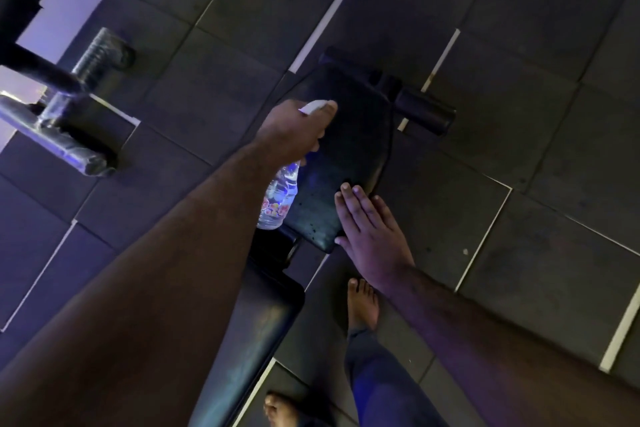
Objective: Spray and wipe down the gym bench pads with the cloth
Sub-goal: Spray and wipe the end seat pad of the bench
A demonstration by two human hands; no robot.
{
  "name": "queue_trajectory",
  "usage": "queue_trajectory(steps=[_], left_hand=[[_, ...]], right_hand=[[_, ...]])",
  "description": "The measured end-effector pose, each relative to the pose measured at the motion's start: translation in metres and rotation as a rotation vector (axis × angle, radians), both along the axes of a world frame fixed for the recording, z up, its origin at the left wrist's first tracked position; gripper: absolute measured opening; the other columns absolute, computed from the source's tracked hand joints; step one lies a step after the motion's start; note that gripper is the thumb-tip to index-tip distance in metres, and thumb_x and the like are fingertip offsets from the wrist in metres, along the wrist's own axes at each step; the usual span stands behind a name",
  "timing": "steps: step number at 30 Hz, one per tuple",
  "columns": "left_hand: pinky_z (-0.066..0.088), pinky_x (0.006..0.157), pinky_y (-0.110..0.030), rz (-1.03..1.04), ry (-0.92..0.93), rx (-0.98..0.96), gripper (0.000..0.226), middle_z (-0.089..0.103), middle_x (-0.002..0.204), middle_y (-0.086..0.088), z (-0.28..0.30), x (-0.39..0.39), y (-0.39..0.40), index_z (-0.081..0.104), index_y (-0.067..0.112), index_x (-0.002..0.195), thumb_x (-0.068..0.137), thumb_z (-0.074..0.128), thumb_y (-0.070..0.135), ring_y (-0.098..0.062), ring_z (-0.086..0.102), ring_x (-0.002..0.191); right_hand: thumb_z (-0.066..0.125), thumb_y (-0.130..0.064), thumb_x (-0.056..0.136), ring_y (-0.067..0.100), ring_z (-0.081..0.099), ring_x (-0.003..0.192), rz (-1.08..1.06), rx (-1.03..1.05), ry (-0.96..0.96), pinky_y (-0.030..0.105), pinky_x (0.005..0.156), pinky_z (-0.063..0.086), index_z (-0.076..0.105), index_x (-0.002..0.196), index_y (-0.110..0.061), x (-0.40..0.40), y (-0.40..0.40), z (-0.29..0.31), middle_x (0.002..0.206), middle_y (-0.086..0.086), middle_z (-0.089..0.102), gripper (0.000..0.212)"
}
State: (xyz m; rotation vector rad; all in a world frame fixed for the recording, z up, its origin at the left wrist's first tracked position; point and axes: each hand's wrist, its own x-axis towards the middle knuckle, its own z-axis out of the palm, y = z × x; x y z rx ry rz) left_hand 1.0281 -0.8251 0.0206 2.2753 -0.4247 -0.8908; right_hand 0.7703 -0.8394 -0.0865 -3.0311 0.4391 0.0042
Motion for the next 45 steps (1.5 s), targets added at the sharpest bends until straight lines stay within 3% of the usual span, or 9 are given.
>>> queue_trajectory(steps=[4, 8, 12, 21, 26, 32, 38, 42, 45], left_hand=[[0.056, 0.045, -0.030, -0.201, 0.031, 0.035, 0.057, 0.076, 0.068, -0.002, -0.004, -0.023, -0.007, 0.075, 0.015, 0.085, 0.094, 0.062, 0.069, -0.014, 0.067, 0.053], [0.057, 0.060, -0.034, -0.314, -0.114, 0.134, 0.062, 0.068, 0.064, 0.000, -0.006, -0.046, -0.004, 0.065, 0.017, 0.071, 0.092, 0.054, 0.075, -0.022, 0.067, 0.061], [0.044, 0.069, -0.037, -0.258, -0.252, 0.199, 0.064, 0.064, 0.069, 0.002, -0.007, -0.054, 0.040, 0.056, 0.020, 0.070, 0.094, 0.041, 0.077, -0.030, 0.065, 0.078], [0.058, 0.075, -0.048, -0.188, -0.204, 0.177, 0.068, 0.067, 0.066, -0.001, -0.028, -0.108, 0.149, 0.060, 0.019, 0.073, 0.092, 0.044, 0.082, -0.029, 0.067, 0.075], [0.062, 0.065, -0.060, 0.068, -0.073, -0.074, 0.071, 0.070, 0.076, -0.006, -0.034, -0.115, 0.187, 0.066, 0.020, 0.092, 0.092, 0.051, 0.089, -0.034, 0.067, 0.070], [0.058, 0.058, -0.056, 0.273, -0.310, -0.267, 0.061, 0.068, 0.081, -0.007, -0.004, -0.114, 0.264, 0.066, 0.016, 0.095, 0.105, 0.051, 0.074, -0.036, 0.063, 0.067], [0.051, 0.063, -0.038, 0.506, -0.559, -0.419, 0.047, 0.062, 0.083, -0.002, 0.043, -0.151, 0.400, 0.067, 0.012, 0.102, 0.114, 0.048, 0.054, -0.030, 0.061, 0.068], [0.054, 0.065, -0.040, 0.719, -0.652, -0.352, 0.044, 0.064, 0.084, -0.003, 0.047, -0.192, 0.517, 0.069, 0.016, 0.120, 0.114, 0.045, 0.053, -0.033, 0.065, 0.069], [0.053, 0.071, -0.022, 0.958, -0.739, -0.342, 0.057, 0.074, 0.098, 0.004, 0.038, -0.225, 0.593, 0.067, 0.009, 0.132, 0.115, 0.041, 0.057, -0.015, 0.071, 0.073]], right_hand=[[0.063, -0.045, 0.100, 0.027, 0.024, 0.163, -0.010, 0.038, -0.002, 0.049, 0.131, 0.027, 0.026, 0.168, -0.009, -0.006, 0.000, 0.002, 0.178, 0.010, 0.020, 0.086], [0.064, -0.045, 0.100, 0.027, 0.029, 0.161, -0.013, 0.065, 0.001, 0.047, 0.131, 0.027, 0.031, 0.167, -0.009, -0.010, 0.000, 0.008, 0.177, 0.010, 0.025, 0.083], [0.066, -0.046, 0.099, 0.027, 0.029, 0.162, -0.009, 0.086, 0.024, 0.048, 0.131, 0.025, 0.031, 0.167, -0.009, -0.009, -0.001, 0.013, 0.177, 0.011, 0.025, 0.084], [0.053, -0.048, 0.104, 0.029, 0.015, 0.165, -0.092, 0.141, 0.079, 0.049, 0.133, 0.017, 0.014, 0.170, -0.007, -0.005, 0.018, 0.018, 0.180, 0.012, 0.009, 0.088], [0.051, -0.048, 0.104, 0.032, 0.015, 0.165, -0.140, 0.143, 0.103, 0.051, 0.133, 0.017, 0.016, 0.169, -0.002, 0.000, 0.032, 0.025, 0.179, 0.017, 0.011, 0.086], [0.050, -0.051, 0.106, 0.035, 0.015, 0.165, -0.034, 0.176, 0.160, 0.052, 0.133, 0.017, 0.023, 0.167, 0.000, -0.004, 0.098, 0.039, 0.177, 0.020, 0.016, 0.084], [0.042, -0.053, 0.101, 0.036, 0.030, 0.161, 0.243, 0.231, 0.164, 0.053, 0.131, 0.025, 0.039, 0.162, -0.001, -0.006, 0.231, 0.051, 0.172, 0.020, 0.033, 0.080], [0.051, -0.056, 0.098, 0.037, 0.032, 0.160, 0.456, 0.246, 0.204, 0.053, 0.130, 0.026, 0.043, 0.161, -0.005, -0.010, 0.327, 0.057, 0.170, 0.018, 0.037, 0.081], [0.062, -0.060, 0.094, 0.038, 0.028, 0.161, 0.561, 0.232, 0.253, 0.053, 0.131, 0.025, 0.038, 0.164, -0.007, -0.007, 0.385, 0.058, 0.171, 0.018, 0.034, 0.091]])
